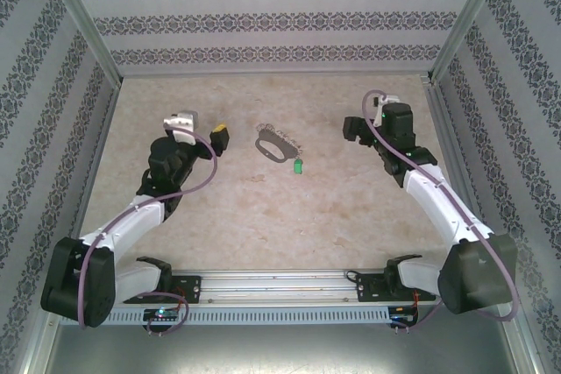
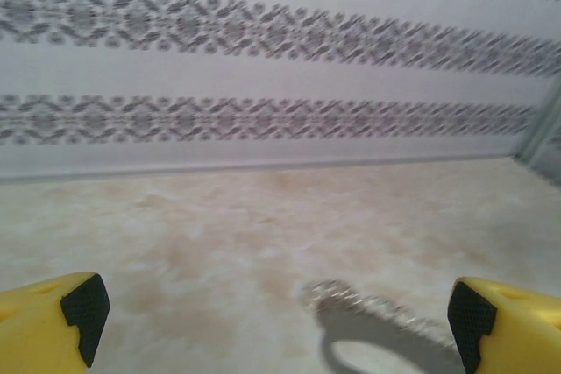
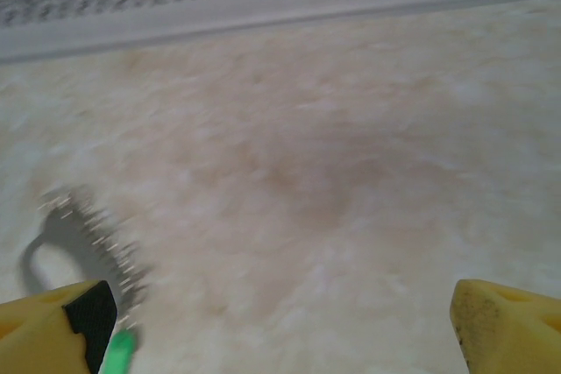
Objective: Put the keys on the keyring
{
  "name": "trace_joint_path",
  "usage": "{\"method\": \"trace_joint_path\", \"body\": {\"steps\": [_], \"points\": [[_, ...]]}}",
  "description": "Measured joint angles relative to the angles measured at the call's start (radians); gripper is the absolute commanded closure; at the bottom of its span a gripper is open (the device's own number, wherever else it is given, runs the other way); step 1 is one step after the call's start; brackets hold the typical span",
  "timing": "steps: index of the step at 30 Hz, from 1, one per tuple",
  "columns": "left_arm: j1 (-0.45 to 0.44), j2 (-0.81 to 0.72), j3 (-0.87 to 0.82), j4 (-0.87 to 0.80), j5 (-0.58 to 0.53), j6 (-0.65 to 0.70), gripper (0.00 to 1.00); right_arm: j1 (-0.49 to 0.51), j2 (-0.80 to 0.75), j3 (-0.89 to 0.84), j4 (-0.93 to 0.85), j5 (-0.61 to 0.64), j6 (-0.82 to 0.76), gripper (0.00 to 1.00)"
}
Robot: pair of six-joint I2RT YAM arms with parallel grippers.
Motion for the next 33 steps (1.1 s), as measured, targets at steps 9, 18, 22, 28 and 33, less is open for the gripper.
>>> {"method": "trace_joint_path", "body": {"steps": [9, 18, 22, 28, 33], "points": [[0.039, 0.001, -0.175, 0.068, -0.182, 0.172, 0.00, -0.061, -0.021, -0.190, 0.234, 0.185, -0.059, 0.02], [0.087, 0.218, -0.226, 0.206, -0.229, 0.191, 0.00, -0.092, 0.019, -0.286, 0.405, 0.253, -0.139, 0.02], [0.092, 0.301, -0.236, 0.279, -0.229, 0.191, 0.00, -0.105, 0.042, -0.367, 0.516, 0.247, -0.163, 0.02], [0.121, 0.386, -0.242, 0.408, -0.210, 0.190, 0.00, -0.117, 0.091, -0.389, 0.611, 0.177, -0.179, 0.02], [0.144, 0.433, -0.241, 0.440, -0.171, 0.187, 0.00, -0.117, 0.182, -0.541, 0.915, 0.118, -0.204, 0.02]]}}
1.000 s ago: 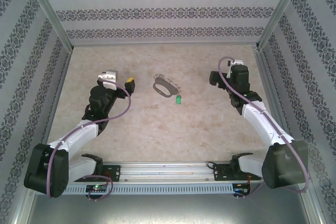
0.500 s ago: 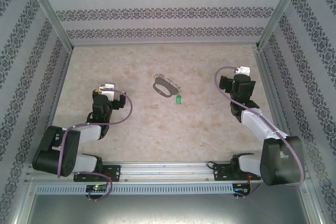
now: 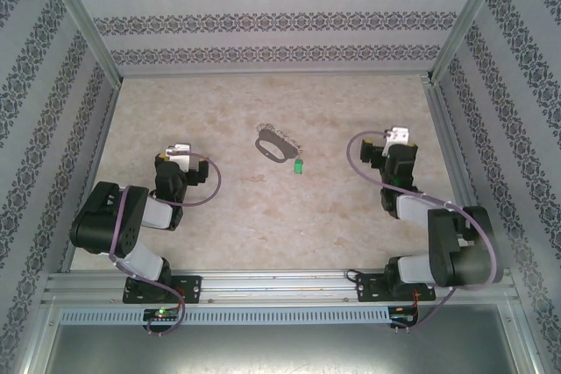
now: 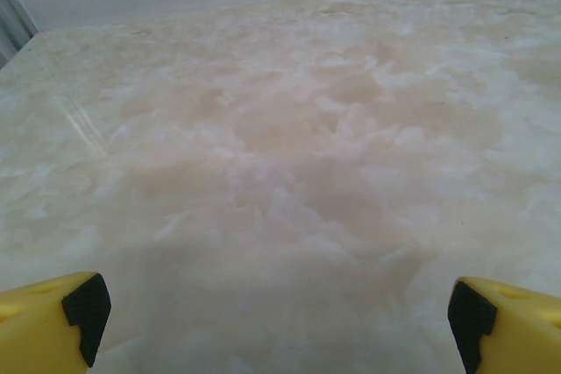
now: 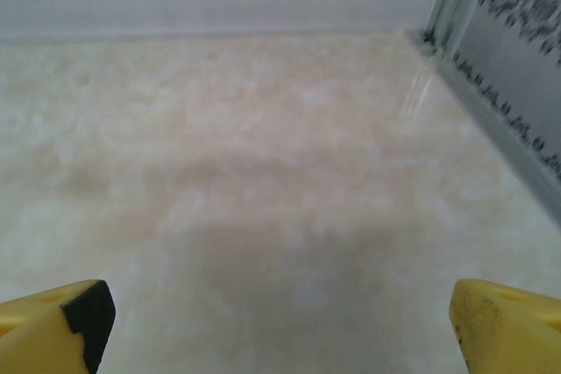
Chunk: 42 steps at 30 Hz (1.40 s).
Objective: Put the keys on the keyring
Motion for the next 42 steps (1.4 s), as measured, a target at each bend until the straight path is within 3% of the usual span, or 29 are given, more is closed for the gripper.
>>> {"method": "trace_joint_path", "body": {"steps": [3, 18, 42], "points": [[0.013, 0.000, 0.000, 0.005, 0.028, -0.002, 0.00, 0.006, 0.136, -0.096, 0.170, -0.031, -0.019, 0.02], [0.104, 0.000, 0.112, -0.113, 0.173, -0.055, 0.00, -0.040, 0.121, 0.039, 0.102, -0.163, -0.021, 0.02], [0.104, 0.000, 0.112, -0.143, 0.174, -0.076, 0.00, -0.014, 0.121, 0.039, 0.089, -0.123, -0.021, 0.02]]}}
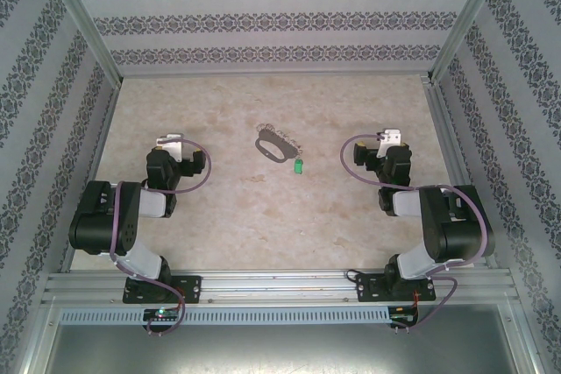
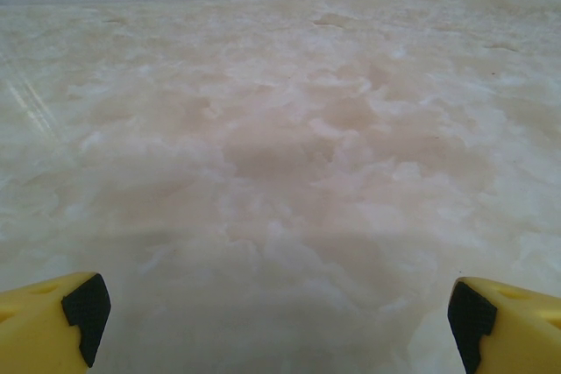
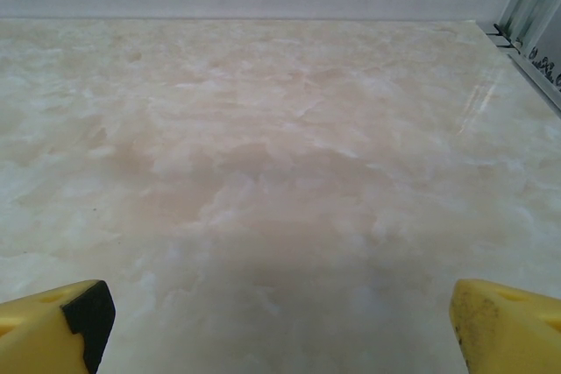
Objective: Put the keys on the keyring
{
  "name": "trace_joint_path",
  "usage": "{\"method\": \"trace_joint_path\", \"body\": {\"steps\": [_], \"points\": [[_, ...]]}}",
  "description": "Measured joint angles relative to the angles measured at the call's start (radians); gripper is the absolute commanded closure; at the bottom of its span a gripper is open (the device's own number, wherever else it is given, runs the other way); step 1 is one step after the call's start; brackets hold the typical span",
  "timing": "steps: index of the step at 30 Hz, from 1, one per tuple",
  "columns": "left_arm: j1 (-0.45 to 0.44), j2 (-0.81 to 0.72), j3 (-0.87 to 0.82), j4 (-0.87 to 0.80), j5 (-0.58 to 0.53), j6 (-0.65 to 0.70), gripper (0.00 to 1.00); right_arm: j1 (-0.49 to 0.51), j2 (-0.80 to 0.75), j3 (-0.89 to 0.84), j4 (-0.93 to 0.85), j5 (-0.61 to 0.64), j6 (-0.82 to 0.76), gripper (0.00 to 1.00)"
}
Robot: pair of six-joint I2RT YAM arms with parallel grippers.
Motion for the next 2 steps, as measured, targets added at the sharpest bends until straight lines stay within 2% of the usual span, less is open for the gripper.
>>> {"method": "trace_joint_path", "body": {"steps": [2], "points": [[0.000, 0.000, 0.000, 0.000, -0.003, 0.000, 0.00, 0.000, 0.000, 0.000, -0.004, -0.002, 0.000, 0.02]]}}
